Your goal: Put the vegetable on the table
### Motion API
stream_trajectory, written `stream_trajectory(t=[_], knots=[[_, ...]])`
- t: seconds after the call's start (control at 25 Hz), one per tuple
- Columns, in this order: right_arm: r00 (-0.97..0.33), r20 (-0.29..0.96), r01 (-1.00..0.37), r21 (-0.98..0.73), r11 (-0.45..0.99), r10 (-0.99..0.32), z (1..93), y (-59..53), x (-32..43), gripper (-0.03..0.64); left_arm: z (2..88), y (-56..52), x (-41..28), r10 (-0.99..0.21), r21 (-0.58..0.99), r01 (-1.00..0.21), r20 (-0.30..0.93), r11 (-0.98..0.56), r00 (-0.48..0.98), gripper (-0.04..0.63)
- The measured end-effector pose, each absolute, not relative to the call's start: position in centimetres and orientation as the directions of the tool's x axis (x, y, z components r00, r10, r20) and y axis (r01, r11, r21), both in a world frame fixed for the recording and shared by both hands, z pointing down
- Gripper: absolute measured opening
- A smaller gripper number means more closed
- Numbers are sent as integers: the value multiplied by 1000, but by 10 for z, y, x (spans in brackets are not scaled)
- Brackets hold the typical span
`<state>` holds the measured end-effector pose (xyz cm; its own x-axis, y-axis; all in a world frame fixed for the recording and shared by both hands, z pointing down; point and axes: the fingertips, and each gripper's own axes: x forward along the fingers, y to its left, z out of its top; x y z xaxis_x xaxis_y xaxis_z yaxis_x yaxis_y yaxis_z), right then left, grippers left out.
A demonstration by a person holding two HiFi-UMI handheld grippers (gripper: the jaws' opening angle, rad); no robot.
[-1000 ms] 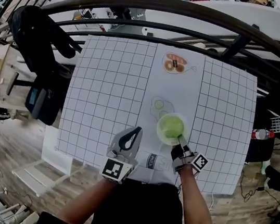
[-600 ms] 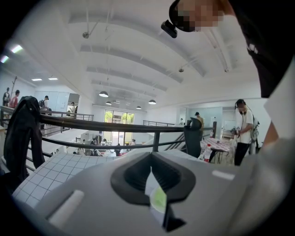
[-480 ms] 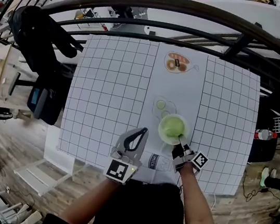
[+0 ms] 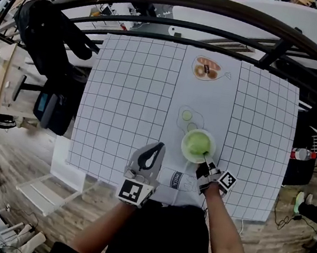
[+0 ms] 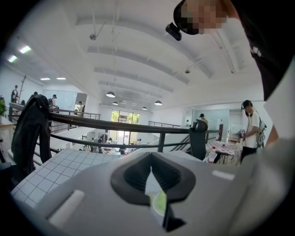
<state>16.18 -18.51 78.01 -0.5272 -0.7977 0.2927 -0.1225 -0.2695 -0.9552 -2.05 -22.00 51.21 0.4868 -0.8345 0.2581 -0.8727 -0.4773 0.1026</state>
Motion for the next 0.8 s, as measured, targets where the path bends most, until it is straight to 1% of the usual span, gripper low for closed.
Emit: stream_trajectory(t=[0.12, 0.32, 0.52, 0.8], knots=[[-530, 314, -132, -948, -289, -787, 783, -180, 161, 32, 510, -219, -26, -839, 92, -878, 262, -470, 477, 9], [-531, 329, -115, -941, -318, -781, 788, -173, 159, 32, 506, -215, -26, -844, 123, -867, 198, -483, 498, 9], [-508, 341, -93, -935, -343, -791, 790, -171, 160, 32, 505, -207, -27, -840, 127, -869, 221, -479, 495, 9], [-486, 319, -98, -945, -312, -814, 786, -176, 157, 31, 506, -195, -31, -843, 123, -866, 198, -484, 499, 9]])
